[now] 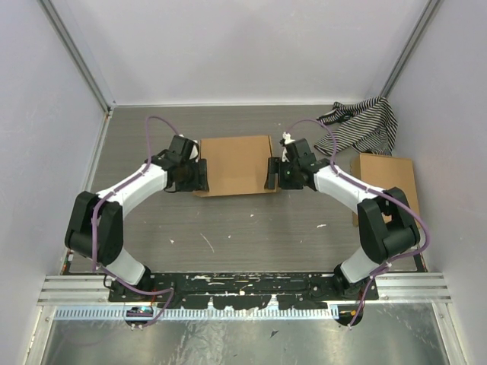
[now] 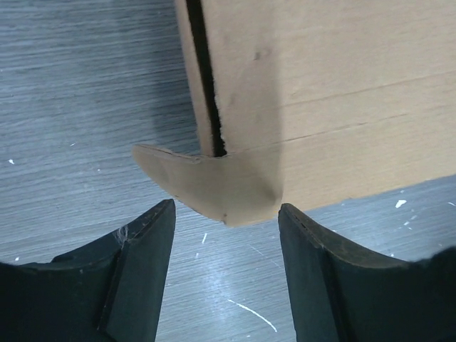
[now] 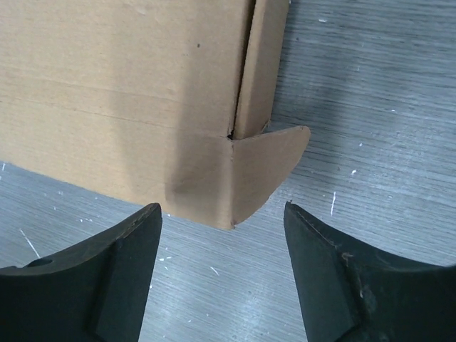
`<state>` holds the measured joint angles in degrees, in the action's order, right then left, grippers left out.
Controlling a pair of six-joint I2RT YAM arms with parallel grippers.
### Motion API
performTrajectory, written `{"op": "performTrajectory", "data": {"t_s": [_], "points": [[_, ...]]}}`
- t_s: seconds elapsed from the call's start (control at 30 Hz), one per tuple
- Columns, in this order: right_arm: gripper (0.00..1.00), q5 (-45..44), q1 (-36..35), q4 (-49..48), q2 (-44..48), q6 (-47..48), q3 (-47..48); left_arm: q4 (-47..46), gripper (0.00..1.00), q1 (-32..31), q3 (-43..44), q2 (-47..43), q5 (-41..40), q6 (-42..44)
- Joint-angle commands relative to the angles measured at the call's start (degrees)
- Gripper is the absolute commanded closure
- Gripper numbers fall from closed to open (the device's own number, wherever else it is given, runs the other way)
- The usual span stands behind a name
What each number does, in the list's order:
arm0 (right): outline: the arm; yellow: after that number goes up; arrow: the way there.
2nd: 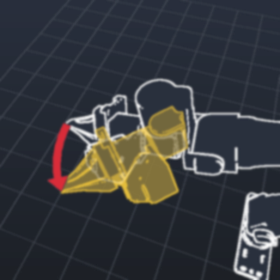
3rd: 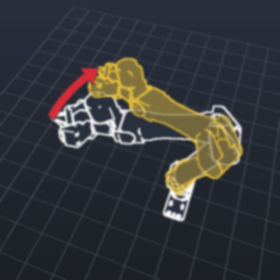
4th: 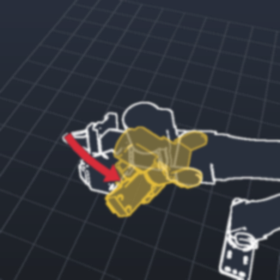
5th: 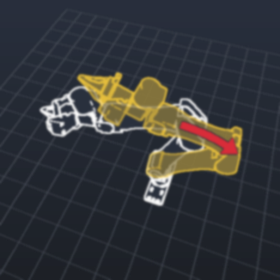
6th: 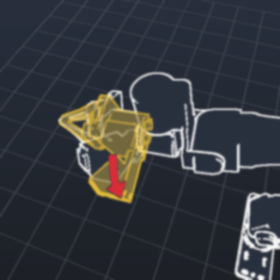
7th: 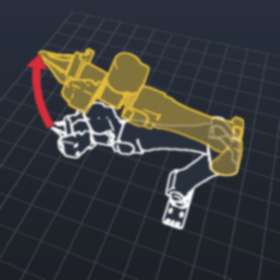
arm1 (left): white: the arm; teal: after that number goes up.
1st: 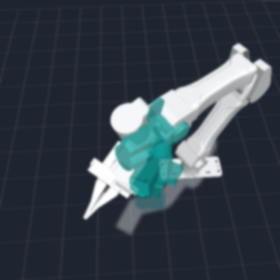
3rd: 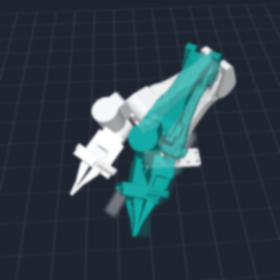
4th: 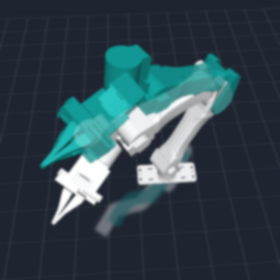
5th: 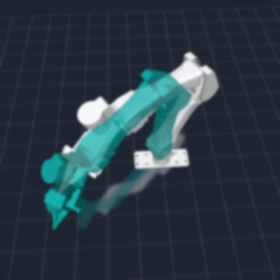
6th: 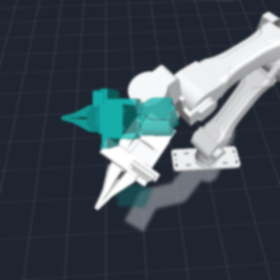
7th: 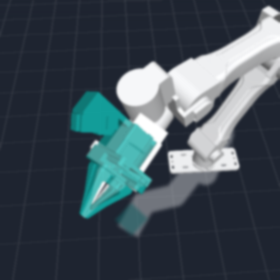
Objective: Fold the paper box
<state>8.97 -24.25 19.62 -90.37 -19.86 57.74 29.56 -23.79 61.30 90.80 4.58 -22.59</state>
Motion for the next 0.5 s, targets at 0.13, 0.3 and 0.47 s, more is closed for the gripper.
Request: {"op": "performTrajectory", "data": {"t_s": [0.13,0.3,0.47], "points": [[0.25,1.4,0.0,-8.1,1.6,1.0,-2.2,-8.9,0.33,-0.2,-4.7,0.4,-2.8,-0.4],[0.26,3.0,-0.1,-8.4,1.1,1.4,-2.5,-10.9,0.33,-0.2,-6.0,0.9,-0.7,-0.5],[0.26,2.6,0.0,-9.3,1.2,1.8,-3.7,-12.6,0.34,-0.2,-7.1,0.1,-0.4,-0.1]]}}
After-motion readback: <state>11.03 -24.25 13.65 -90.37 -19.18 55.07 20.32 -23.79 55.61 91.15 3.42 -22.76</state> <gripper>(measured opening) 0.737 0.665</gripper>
